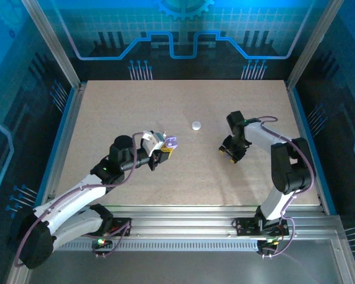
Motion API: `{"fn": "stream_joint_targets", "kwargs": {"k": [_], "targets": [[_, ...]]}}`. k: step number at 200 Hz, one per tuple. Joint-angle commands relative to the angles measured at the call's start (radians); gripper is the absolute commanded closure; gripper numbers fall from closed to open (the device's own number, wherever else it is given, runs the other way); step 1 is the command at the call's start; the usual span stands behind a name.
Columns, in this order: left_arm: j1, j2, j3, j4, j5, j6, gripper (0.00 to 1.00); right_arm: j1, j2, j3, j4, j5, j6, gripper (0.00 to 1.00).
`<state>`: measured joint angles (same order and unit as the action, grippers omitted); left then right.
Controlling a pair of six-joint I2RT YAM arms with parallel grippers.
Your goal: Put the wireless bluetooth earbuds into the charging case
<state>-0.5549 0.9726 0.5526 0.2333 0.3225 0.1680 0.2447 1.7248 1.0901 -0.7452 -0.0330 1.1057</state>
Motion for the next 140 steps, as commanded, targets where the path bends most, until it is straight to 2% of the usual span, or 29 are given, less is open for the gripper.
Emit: {"fn": "stream_joint_targets", "kwargs": {"k": [1, 88, 140], "targets": [[-0.008, -0.017, 0.013, -0.022, -0.023, 0.033, 0.84, -0.020, 0.030, 0.024, 0.013, 0.000, -0.007, 0.53], [-0.008, -0.008, 0.020, -0.043, -0.037, 0.051, 0.84, -0.041, 0.111, 0.044, 0.032, -0.002, -0.028, 0.57], [-0.007, -0.002, 0.021, -0.044, -0.037, 0.051, 0.84, -0.042, 0.133, 0.064, 0.014, 0.007, -0.055, 0.65]]}}
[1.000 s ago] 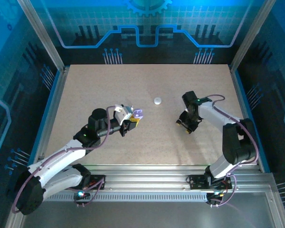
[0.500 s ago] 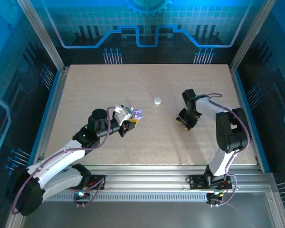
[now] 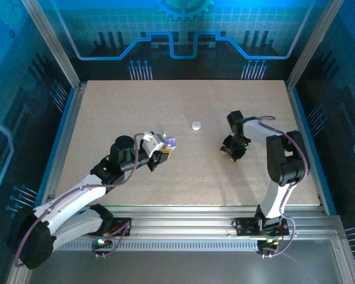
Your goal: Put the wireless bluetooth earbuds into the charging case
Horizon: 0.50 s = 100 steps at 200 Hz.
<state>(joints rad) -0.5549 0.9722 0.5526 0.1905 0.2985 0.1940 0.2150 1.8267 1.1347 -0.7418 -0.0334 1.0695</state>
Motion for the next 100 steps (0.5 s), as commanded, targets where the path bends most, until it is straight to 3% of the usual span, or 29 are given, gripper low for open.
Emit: {"fn": "stream_joint_targets", "kwargs": {"k": [1, 100], "targets": [[-0.008, -0.001, 0.021, -0.002, -0.014, 0.026, 0.84, -0.012, 0.031, 0.020, 0.010, 0.007, -0.019, 0.65], [-0.007, 0.014, 0.021, -0.010, 0.001, 0.013, 0.84, -0.013, 0.040, 0.034, -0.013, 0.015, -0.072, 0.73]]}}
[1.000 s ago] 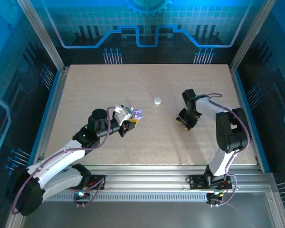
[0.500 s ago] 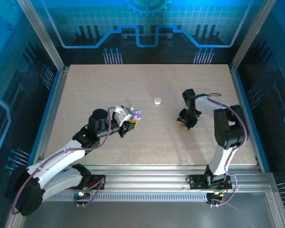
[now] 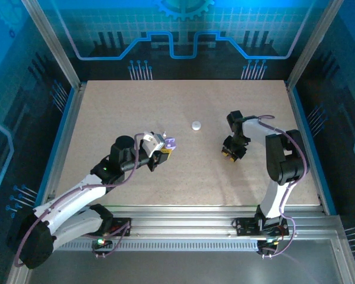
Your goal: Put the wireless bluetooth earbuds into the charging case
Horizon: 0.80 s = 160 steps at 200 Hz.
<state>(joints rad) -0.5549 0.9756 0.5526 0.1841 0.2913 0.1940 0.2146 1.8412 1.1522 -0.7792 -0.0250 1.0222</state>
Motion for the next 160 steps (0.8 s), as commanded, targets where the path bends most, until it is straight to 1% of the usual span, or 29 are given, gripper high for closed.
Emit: {"fn": "stream_joint_targets", "kwargs": {"k": [1, 31, 58, 87, 114, 137, 160], "targets": [[-0.007, 0.010, 0.021, -0.003, 0.009, 0.012, 0.84, -0.013, 0.025, 0.017, 0.024, 0.006, -0.026, 0.73], [-0.009, 0.033, 0.026, 0.008, 0.026, -0.001, 0.84, -0.013, 0.002, 0.008, 0.021, 0.008, -0.040, 0.74], [-0.013, 0.067, 0.020, 0.034, 0.030, -0.036, 0.85, -0.009, -0.052, -0.008, 0.030, -0.008, -0.047, 0.74], [-0.039, 0.123, 0.021, 0.076, 0.034, -0.057, 0.86, -0.006, -0.122, -0.042, 0.041, 0.005, -0.059, 0.75], [-0.051, 0.162, 0.034, 0.100, 0.028, -0.064, 0.86, -0.012, -0.140, -0.057, 0.046, 0.005, -0.077, 0.74], [-0.056, 0.172, 0.048, 0.094, 0.020, -0.057, 0.86, -0.012, -0.121, -0.037, 0.020, 0.017, -0.133, 0.68], [-0.057, 0.170, 0.052, 0.091, 0.017, -0.059, 0.86, -0.012, -0.076, 0.018, -0.034, 0.014, -0.248, 0.66]]}}
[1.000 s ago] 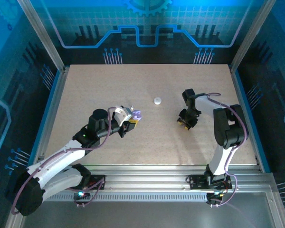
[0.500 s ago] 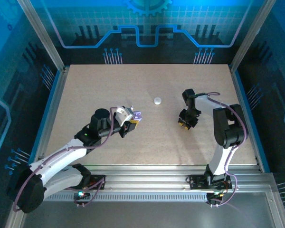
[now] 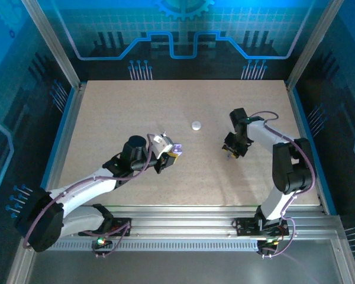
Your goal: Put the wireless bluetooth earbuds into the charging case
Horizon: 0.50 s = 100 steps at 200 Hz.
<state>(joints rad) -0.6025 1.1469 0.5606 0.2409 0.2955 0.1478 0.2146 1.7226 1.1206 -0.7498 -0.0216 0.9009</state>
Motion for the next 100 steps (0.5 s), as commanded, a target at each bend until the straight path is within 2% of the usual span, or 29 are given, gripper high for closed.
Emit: {"fn": "stream_joint_targets", "kwargs": {"k": [1, 38, 100], "targets": [[-0.009, -0.001, 0.044, 0.033, 0.013, -0.014, 0.86, -0.012, 0.044, 0.051, -0.065, 0.011, -0.130, 0.66], [-0.008, -0.004, 0.042, 0.020, 0.008, -0.009, 0.86, -0.006, 0.093, 0.102, -0.126, 0.031, -0.199, 0.63], [-0.009, -0.022, 0.041, -0.008, -0.008, 0.006, 0.86, 0.002, 0.152, 0.130, -0.147, 0.071, -0.189, 0.62]]}}
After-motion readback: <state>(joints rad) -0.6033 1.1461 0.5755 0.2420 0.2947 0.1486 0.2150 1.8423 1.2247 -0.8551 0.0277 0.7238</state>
